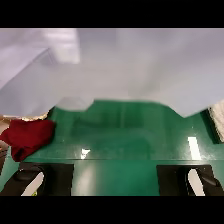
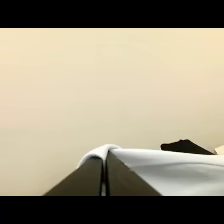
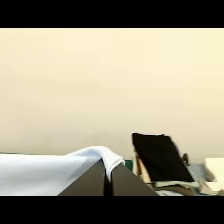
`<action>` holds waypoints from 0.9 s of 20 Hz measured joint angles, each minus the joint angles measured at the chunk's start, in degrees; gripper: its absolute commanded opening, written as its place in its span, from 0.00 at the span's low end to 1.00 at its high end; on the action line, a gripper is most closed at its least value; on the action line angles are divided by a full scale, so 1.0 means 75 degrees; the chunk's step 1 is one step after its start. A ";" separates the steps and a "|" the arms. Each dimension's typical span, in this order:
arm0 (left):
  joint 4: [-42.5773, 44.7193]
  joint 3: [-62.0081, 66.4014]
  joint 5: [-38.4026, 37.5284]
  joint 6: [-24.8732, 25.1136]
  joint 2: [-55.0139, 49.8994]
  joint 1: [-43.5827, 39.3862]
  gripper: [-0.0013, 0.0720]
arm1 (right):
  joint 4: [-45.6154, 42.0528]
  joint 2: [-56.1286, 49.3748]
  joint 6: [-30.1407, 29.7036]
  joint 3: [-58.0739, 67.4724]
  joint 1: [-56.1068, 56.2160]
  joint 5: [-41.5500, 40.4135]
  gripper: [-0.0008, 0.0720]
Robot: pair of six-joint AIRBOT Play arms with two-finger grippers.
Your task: Fold the shirts.
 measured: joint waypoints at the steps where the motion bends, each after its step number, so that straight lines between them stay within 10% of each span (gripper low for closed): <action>1: 0.0015 0.0044 -0.0023 -0.0023 -0.0029 0.0000 0.04 | -0.0187 -0.0157 0.0055 0.0344 0.0000 0.0329 0.03; 10: -0.0326 -0.3188 -0.0769 0.0015 -0.1142 0.0000 0.05 | -0.0189 -0.2722 0.0463 0.0058 0.0539 0.2891 0.03; 18: -0.0729 -0.5013 -0.0804 0.0478 -0.4150 0.0003 0.05 | -0.0093 -0.5464 0.0688 -0.1985 0.1495 0.2425 0.03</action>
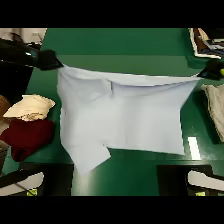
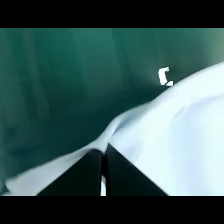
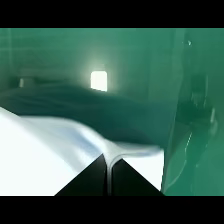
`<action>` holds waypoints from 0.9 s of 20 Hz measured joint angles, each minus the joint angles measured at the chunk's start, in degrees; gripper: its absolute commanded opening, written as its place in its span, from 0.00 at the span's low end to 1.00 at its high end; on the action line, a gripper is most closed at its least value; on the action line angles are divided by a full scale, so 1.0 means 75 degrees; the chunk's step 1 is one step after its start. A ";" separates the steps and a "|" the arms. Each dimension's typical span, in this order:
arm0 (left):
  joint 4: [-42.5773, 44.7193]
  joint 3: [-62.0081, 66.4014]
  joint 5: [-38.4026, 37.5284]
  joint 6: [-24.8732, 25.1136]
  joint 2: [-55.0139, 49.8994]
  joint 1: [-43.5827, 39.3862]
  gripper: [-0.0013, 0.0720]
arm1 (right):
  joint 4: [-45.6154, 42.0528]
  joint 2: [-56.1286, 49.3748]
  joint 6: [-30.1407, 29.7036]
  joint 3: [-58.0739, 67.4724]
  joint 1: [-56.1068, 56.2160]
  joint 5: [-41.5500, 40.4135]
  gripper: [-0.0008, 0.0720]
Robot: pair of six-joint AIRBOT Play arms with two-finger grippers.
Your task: Fold the shirts.
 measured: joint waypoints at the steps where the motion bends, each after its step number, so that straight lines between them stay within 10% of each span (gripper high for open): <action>1: -0.0055 -0.0050 0.0335 0.0140 -0.0379 0.0000 0.05 | 0.0003 -0.0382 0.0017 0.0029 0.0003 -0.0195 0.03; 9: -0.0472 -0.0032 0.3255 0.0734 -0.1999 -0.0003 0.05 | 0.0082 -0.2614 0.0090 0.1906 0.0122 -0.1215 0.03; 18: 0.0449 0.0280 0.0667 0.1399 -0.2127 0.0146 0.05 | -0.0734 -0.2154 -0.0006 0.0924 0.0664 -0.0787 0.03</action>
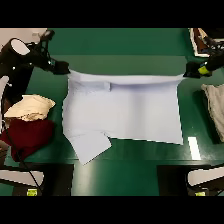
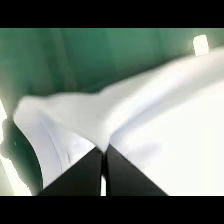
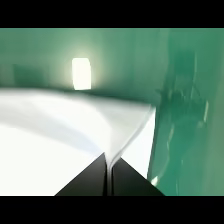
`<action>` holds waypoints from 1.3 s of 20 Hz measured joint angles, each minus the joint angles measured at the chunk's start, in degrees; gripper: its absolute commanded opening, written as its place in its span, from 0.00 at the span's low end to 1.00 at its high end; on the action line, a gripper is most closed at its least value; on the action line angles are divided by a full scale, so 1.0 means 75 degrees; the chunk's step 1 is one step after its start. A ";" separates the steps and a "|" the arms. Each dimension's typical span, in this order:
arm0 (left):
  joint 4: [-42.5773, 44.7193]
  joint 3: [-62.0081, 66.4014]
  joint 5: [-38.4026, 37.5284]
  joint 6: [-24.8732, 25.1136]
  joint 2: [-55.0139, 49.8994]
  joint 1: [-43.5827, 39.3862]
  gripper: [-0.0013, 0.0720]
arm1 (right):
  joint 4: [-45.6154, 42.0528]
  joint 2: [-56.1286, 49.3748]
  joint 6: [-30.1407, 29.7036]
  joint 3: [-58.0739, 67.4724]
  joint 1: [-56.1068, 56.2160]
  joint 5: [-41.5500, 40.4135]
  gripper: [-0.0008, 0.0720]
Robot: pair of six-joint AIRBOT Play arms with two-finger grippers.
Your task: Fold the shirts.
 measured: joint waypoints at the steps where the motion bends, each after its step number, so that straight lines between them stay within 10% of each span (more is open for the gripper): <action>1: 0.0082 -0.0192 -0.0146 -0.0003 -0.0003 -0.0003 0.05 | -0.0035 0.0149 0.0000 -0.0379 0.0073 -0.0131 0.03; 4: 0.0230 -0.0886 -0.0289 -0.0058 -0.0006 0.0000 0.05 | -0.0105 0.0542 0.0026 -0.1515 0.0227 -0.0571 0.03; 5: 0.0271 -0.1096 -0.0289 -0.0087 -0.0006 0.0000 0.20 | -0.0114 0.0644 0.0099 -0.1818 0.0256 -0.0694 0.08; 6: 0.0300 -0.1253 -0.0283 -0.0157 -0.0006 0.0003 0.65 | -0.0125 0.0746 0.0181 -0.2098 0.0277 -0.0839 0.38; 7: 0.0321 -0.1381 -0.0283 -0.0286 -0.0006 0.0003 0.69 | -0.0134 0.0831 0.0254 -0.2314 0.0294 -0.0947 0.52; 9: 0.0379 -0.1533 -0.0379 -0.0472 0.0061 0.0020 0.53 | -0.0140 0.0994 0.0353 -0.2576 0.0306 -0.1040 0.52; 26: 0.0702 -0.7595 -0.1740 -0.2771 0.5674 -0.0300 0.53 | 0.0035 0.4109 0.0312 -0.4721 -0.0612 -0.0880 0.67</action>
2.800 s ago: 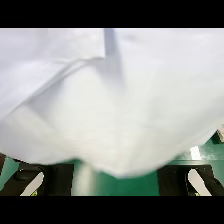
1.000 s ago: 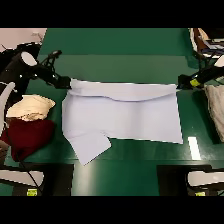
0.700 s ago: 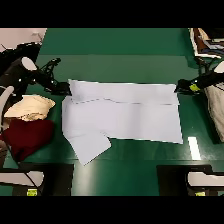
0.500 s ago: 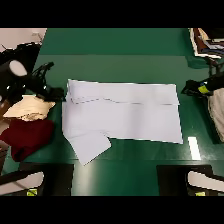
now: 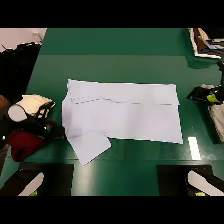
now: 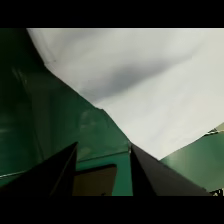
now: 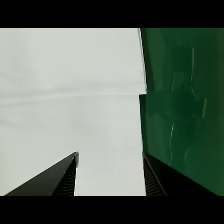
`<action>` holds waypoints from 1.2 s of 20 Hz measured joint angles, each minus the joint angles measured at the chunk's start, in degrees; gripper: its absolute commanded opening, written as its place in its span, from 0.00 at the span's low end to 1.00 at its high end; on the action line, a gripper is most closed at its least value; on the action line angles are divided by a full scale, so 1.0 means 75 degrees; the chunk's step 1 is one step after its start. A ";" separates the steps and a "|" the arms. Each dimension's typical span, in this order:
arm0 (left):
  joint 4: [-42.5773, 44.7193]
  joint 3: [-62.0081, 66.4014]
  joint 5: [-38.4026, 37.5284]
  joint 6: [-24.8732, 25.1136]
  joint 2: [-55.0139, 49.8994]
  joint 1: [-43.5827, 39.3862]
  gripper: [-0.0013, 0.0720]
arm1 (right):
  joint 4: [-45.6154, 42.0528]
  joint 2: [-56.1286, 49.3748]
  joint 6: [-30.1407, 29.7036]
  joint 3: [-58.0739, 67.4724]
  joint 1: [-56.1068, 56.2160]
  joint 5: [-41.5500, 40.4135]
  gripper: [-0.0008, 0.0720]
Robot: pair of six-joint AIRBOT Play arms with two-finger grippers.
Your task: Fold the shirts.
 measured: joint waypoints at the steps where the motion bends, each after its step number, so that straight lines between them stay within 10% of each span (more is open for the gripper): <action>1: -0.0134 -0.0239 0.0134 -0.0032 0.0093 -0.0015 0.53 | 0.0111 0.0038 -0.0015 -0.0020 0.0000 -0.0009 0.67; 9: -0.1128 -0.1518 0.1757 -0.0079 0.0321 -0.0023 0.53 | 0.0557 0.0114 -0.0050 -0.0067 0.0015 0.0114 0.67; 12: -0.1218 -0.1661 0.2127 -0.0070 0.0323 -0.0029 0.05 | 0.0574 0.0119 -0.0085 -0.0085 0.0006 0.0385 0.67; 20: -0.1702 -0.1635 0.2267 0.0393 0.0329 -0.0029 0.05 | -0.0038 0.1067 -0.0233 -0.2337 -0.1326 0.1329 0.77; 24: -0.1993 -0.1597 0.2212 0.0624 0.0329 -0.0029 0.05 | -0.0003 0.1341 -0.0315 -0.3899 -0.2282 0.1376 0.60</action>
